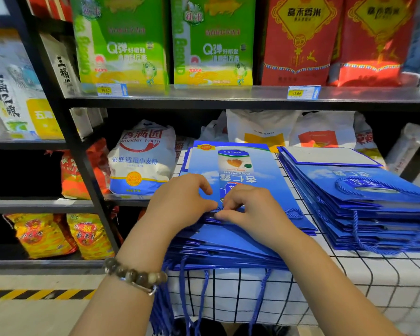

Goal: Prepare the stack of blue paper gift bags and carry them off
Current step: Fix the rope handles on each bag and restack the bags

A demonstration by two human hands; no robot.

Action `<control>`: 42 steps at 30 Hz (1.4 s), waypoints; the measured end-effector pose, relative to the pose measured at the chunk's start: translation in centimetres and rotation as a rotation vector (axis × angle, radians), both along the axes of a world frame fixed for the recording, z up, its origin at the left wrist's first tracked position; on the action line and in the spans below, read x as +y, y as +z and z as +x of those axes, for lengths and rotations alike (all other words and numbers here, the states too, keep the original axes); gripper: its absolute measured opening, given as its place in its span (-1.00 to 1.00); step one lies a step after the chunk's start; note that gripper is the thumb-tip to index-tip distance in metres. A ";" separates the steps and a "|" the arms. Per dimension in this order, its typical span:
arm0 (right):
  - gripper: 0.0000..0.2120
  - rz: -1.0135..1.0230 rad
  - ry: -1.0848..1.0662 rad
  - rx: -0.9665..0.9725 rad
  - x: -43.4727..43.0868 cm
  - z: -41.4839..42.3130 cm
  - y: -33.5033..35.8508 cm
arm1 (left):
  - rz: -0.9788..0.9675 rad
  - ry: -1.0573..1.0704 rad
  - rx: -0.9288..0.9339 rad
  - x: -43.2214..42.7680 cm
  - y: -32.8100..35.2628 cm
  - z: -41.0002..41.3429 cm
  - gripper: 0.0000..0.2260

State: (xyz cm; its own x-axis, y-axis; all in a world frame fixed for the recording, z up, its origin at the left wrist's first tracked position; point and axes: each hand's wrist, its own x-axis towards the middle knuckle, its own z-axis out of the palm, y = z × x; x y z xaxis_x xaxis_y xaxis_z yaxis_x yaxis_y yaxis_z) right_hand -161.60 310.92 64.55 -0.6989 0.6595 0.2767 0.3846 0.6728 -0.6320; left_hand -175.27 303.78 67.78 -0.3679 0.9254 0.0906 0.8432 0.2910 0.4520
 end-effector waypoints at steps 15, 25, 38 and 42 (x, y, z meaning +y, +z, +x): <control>-0.85 0.024 0.047 0.060 0.4 0.1 -1.2 | 0.083 0.149 0.145 1.6 -0.8 0.5 -0.76; -0.79 0.000 -0.014 0.029 1.2 0.7 0.3 | 0.136 0.221 0.086 1.6 -2.3 0.0 -0.70; -0.48 -0.107 -0.527 -0.453 4.4 5.4 1.4 | 0.090 0.261 0.176 1.2 -2.3 0.6 -0.74; -0.46 -0.185 -0.480 -0.325 4.6 5.9 1.8 | 0.109 0.139 -0.054 0.5 -1.6 -1.0 -0.76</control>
